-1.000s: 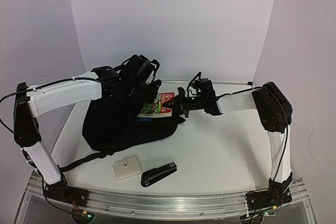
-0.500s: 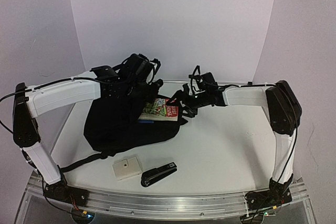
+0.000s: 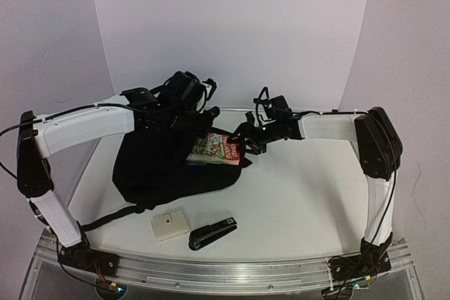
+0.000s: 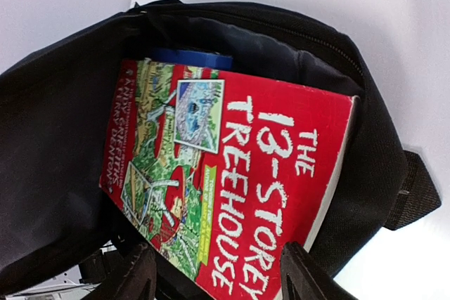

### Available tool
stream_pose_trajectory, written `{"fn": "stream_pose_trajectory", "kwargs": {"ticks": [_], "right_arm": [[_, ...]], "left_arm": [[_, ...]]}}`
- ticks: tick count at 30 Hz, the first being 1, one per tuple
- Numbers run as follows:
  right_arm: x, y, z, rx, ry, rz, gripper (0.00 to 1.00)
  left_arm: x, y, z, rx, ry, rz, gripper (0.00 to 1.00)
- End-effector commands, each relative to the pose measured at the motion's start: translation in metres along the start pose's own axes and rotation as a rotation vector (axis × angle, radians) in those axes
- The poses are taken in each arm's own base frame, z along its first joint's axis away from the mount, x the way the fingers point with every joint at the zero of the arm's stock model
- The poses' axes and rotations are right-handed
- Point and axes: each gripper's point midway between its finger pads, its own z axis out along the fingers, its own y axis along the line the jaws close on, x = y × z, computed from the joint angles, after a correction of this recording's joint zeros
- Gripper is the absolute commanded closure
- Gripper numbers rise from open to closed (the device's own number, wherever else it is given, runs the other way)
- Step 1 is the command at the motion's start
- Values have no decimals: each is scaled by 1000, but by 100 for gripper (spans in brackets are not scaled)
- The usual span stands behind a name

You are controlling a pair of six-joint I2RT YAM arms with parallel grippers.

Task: Pack the student bag
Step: Place the book in the student bag.

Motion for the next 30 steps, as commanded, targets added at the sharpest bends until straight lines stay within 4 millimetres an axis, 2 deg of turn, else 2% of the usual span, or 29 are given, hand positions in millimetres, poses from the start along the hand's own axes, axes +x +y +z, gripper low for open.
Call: {"fn": "stream_pose_trajectory", "kwargs": {"ticks": [1, 5, 9, 11, 14, 17, 19, 21, 24, 30], "right_arm": [[3, 19, 11, -51, 34, -21, 50], [6, 43, 17, -113, 48, -42, 57], [5, 59, 19, -148, 50, -69, 49], [0, 62, 9, -144, 22, -101, 48], [-10, 54, -15, -113, -23, -134, 45], [-16, 22, -40, 2, -61, -192, 43], [-12, 7, -48, 59, -57, -227, 41], [0, -4, -47, 76, -9, -233, 38], [12, -3, -41, 34, 50, -221, 35], [12, -3, -24, -5, 96, -186, 38]], "left_arm": [[-49, -16, -29, 89, -159, -27, 100], [-48, -18, -26, 97, -157, -24, 100], [-48, -18, -26, 94, -156, -22, 100], [-48, -17, -27, 91, -157, -22, 100], [-49, -15, -30, 89, -162, -24, 100], [-49, -15, -32, 95, -164, -29, 100], [-48, -15, -32, 96, -165, -30, 100], [-47, -16, -30, 96, -160, -29, 100], [-43, -17, -25, 98, -149, -29, 100], [-43, -19, -24, 103, -144, -30, 100]]}}
